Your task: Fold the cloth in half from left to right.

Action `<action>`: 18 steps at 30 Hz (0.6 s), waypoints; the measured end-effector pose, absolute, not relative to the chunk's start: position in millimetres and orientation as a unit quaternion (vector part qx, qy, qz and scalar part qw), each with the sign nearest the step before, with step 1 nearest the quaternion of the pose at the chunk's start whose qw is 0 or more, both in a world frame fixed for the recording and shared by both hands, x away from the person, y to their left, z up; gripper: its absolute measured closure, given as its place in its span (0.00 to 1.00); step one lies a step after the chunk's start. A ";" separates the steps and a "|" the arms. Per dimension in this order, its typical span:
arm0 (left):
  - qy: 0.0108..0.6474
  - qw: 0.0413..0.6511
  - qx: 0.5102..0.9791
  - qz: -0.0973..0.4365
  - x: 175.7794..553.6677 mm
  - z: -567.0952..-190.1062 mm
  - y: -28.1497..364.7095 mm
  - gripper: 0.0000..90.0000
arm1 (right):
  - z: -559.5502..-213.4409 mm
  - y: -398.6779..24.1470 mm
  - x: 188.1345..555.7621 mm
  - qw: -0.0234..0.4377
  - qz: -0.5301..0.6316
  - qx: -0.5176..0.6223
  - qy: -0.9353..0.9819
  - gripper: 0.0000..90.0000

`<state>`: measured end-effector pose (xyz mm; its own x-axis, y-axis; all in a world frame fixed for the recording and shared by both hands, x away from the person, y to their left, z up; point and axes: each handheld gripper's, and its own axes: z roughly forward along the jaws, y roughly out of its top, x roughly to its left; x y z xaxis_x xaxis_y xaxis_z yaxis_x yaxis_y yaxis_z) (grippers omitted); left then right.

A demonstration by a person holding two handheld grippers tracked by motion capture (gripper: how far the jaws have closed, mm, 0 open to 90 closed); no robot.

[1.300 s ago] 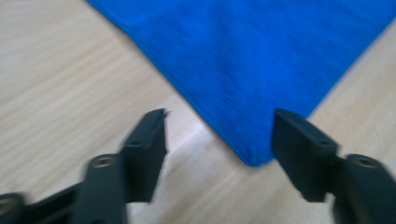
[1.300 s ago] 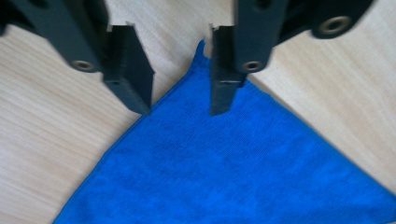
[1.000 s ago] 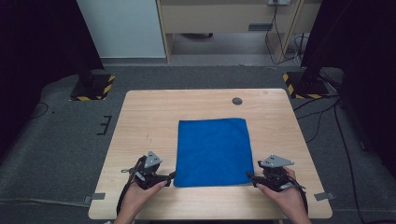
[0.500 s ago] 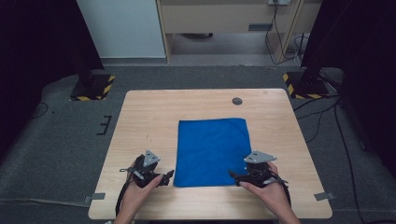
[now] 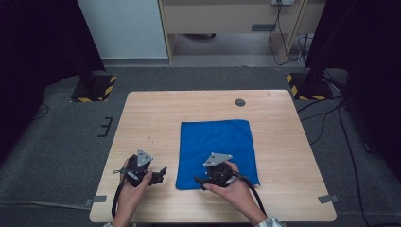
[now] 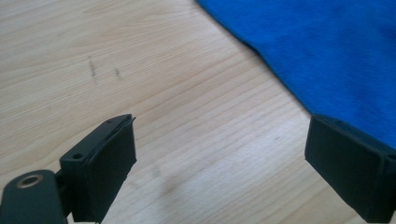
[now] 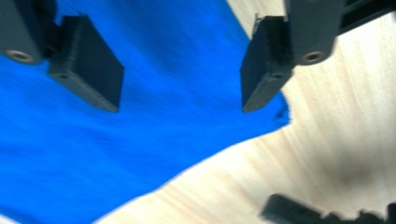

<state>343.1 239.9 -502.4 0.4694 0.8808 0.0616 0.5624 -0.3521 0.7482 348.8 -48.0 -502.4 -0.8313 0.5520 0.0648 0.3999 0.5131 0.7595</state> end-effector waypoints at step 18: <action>0.473 0.350 0.773 0.237 347.1 -501.9 252.1 0.10 | -504.3 7.2 342.6 0.089 0.398 0.214 0.888 0.77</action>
<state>347.1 252.1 -501.9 0.4400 0.8973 0.0350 0.5652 -0.3070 0.7657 342.6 7.2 -504.3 -0.8924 0.4511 0.0130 0.3099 0.5916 0.7443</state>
